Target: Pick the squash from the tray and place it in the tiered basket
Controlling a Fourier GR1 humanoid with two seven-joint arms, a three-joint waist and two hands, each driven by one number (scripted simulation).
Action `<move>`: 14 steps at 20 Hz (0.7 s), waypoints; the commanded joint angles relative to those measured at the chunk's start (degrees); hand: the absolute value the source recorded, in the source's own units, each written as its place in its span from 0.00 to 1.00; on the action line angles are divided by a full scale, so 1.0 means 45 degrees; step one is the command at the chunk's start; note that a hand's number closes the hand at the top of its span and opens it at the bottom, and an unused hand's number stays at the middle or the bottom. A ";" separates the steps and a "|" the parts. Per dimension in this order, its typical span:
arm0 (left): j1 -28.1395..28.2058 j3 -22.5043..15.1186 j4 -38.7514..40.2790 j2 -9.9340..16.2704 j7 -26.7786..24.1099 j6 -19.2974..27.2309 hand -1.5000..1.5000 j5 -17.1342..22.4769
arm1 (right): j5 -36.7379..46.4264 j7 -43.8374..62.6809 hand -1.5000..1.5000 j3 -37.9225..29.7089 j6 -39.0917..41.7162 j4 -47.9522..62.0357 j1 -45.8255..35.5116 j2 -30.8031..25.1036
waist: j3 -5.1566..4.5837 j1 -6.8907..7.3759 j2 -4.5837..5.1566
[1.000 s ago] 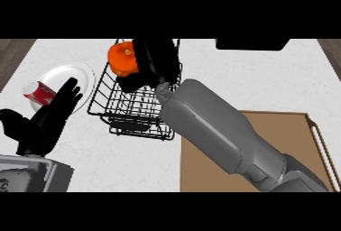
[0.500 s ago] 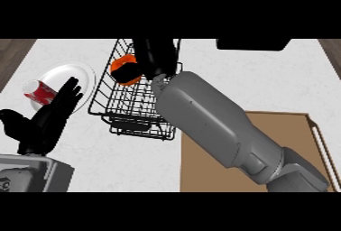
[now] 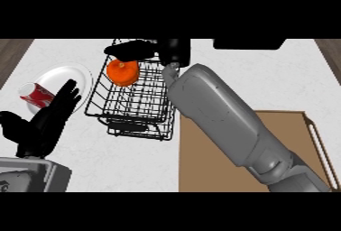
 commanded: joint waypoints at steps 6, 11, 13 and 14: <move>0.1073 0.0296 -0.0164 0.0008 0.0111 -0.0149 0.50 0.0125 | -0.0956 -0.0846 0.00 -0.2392 -0.0173 -0.2323 0.1719 -0.1673 | -0.0095 -0.0331 -0.0081; 0.0843 0.0097 -0.0719 -0.0216 0.0610 0.0269 0.50 -0.0200 | -0.1221 -0.0058 0.00 -0.3305 0.0729 -0.3821 0.2777 -0.3509 | -0.0096 -0.0455 -0.0108; 0.1525 0.0393 -0.0455 -0.0169 -0.0235 -0.0370 0.50 0.0254 | -0.1953 -0.0650 0.00 -0.4262 0.1696 -0.3489 0.3139 -0.4343 | -0.0100 -0.0355 -0.0051; 0.1120 0.0129 -0.0136 -0.0485 -0.0124 -0.0081 0.50 -0.0025 | -0.2187 -0.1263 0.00 -0.4504 0.1864 -0.3772 0.3583 -0.4320 | -0.0098 -0.0387 -0.0032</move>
